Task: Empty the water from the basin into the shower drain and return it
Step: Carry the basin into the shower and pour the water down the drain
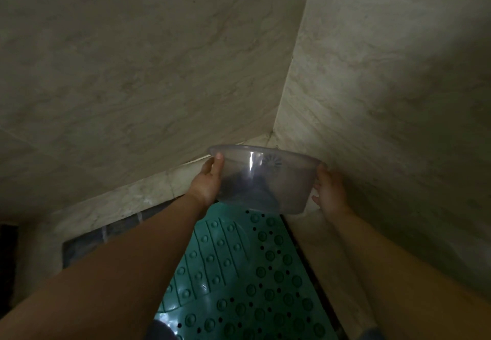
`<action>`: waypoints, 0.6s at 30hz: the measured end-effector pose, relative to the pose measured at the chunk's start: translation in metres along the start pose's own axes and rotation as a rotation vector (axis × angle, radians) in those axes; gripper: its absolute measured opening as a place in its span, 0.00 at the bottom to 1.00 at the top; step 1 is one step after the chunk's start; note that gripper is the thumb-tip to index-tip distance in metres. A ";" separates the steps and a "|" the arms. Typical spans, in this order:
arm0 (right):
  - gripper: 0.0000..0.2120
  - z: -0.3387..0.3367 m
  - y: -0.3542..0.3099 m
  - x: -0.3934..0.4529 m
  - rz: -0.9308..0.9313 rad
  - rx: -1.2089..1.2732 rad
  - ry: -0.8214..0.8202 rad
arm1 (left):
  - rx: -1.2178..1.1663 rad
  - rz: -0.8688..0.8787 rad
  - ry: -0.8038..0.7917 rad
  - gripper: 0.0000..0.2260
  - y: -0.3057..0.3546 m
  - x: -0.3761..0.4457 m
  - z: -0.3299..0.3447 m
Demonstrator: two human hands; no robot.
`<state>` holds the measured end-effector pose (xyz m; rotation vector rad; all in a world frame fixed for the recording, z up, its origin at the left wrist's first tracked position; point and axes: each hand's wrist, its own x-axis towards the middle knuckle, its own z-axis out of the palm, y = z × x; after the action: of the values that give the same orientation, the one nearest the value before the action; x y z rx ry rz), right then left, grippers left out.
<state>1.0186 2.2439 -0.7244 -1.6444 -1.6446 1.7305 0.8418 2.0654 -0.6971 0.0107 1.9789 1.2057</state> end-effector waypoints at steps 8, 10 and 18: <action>0.29 -0.003 0.004 -0.003 -0.021 0.025 -0.090 | 0.060 0.021 -0.038 0.30 -0.002 0.001 0.002; 0.31 -0.002 0.002 -0.008 -0.015 0.047 -0.127 | 0.074 0.022 -0.056 0.31 0.000 0.001 0.003; 0.31 0.003 -0.008 -0.015 -0.052 0.034 -0.175 | 0.039 0.014 -0.045 0.37 -0.001 0.001 0.003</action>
<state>1.0176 2.2333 -0.7108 -1.4576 -1.7059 1.9127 0.8430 2.0674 -0.6986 0.0709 1.9664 1.1656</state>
